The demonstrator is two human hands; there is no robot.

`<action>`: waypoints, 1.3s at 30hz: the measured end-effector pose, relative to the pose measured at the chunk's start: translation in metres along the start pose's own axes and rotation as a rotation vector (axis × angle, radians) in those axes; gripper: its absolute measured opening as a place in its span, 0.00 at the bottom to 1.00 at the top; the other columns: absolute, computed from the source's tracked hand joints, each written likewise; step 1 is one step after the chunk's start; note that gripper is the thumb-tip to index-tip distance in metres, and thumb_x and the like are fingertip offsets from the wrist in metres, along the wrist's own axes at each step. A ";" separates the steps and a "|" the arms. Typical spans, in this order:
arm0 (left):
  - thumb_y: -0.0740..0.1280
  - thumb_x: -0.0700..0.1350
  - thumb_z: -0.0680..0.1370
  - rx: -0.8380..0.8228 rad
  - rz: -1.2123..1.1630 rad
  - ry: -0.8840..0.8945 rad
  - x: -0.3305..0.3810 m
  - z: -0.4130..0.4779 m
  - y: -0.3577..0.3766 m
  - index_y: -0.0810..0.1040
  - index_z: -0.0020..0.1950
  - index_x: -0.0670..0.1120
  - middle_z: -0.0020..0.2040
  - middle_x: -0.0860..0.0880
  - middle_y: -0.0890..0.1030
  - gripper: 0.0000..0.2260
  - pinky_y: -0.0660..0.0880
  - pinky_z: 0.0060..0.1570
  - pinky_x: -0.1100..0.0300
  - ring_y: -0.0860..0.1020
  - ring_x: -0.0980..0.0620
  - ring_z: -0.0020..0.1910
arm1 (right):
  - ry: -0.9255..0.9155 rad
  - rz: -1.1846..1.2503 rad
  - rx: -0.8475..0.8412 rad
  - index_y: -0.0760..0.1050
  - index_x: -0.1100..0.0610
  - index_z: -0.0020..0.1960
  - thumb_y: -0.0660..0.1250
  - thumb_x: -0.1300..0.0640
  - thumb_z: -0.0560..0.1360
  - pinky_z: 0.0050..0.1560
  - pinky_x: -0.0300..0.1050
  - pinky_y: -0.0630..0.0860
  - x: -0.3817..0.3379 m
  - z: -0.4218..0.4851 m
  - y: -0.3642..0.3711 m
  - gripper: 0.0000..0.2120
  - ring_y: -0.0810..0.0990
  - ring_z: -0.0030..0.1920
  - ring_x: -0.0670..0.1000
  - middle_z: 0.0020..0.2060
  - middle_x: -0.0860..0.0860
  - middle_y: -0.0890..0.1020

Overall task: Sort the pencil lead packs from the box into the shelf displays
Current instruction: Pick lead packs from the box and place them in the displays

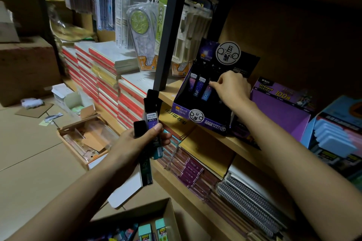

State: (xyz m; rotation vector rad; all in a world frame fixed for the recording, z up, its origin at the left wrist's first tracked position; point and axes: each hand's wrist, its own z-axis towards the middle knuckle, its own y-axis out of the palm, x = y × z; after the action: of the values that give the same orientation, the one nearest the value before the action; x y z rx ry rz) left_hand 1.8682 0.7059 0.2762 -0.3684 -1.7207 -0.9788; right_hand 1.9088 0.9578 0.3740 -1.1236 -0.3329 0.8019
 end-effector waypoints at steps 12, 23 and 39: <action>0.68 0.50 0.71 -0.102 0.049 0.009 0.004 -0.008 0.011 0.78 0.52 0.40 0.47 0.42 0.84 0.16 0.80 0.43 0.58 0.83 0.47 0.47 | -0.035 1.172 -0.510 0.79 0.58 0.49 0.70 0.58 0.73 0.32 0.28 0.70 -0.061 -0.122 -0.015 0.06 0.77 0.35 0.37 0.41 0.50 0.80; 0.68 0.54 0.70 -0.159 0.199 0.019 0.004 -0.006 0.007 0.78 0.56 0.47 0.50 0.47 0.84 0.18 0.80 0.44 0.59 0.83 0.48 0.50 | 0.109 1.261 -0.661 0.78 0.61 0.46 0.70 0.59 0.73 0.32 0.37 0.76 -0.052 -0.125 -0.006 0.06 0.80 0.37 0.48 0.38 0.53 0.80; 0.66 0.57 0.72 0.123 0.223 0.025 -0.001 0.010 -0.001 0.75 0.48 0.38 0.23 0.55 0.73 0.21 0.71 0.23 0.67 0.72 0.60 0.22 | 0.107 0.767 0.276 0.75 0.57 0.46 0.67 0.57 0.76 0.43 0.46 0.78 0.036 -0.028 -0.004 0.03 0.80 0.44 0.53 0.41 0.51 0.79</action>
State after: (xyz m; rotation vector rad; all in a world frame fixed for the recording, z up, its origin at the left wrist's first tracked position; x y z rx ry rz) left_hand 1.8615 0.7125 0.2737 -0.4550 -1.6675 -0.7099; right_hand 1.9520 0.9635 0.3603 -1.0217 0.3227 1.4033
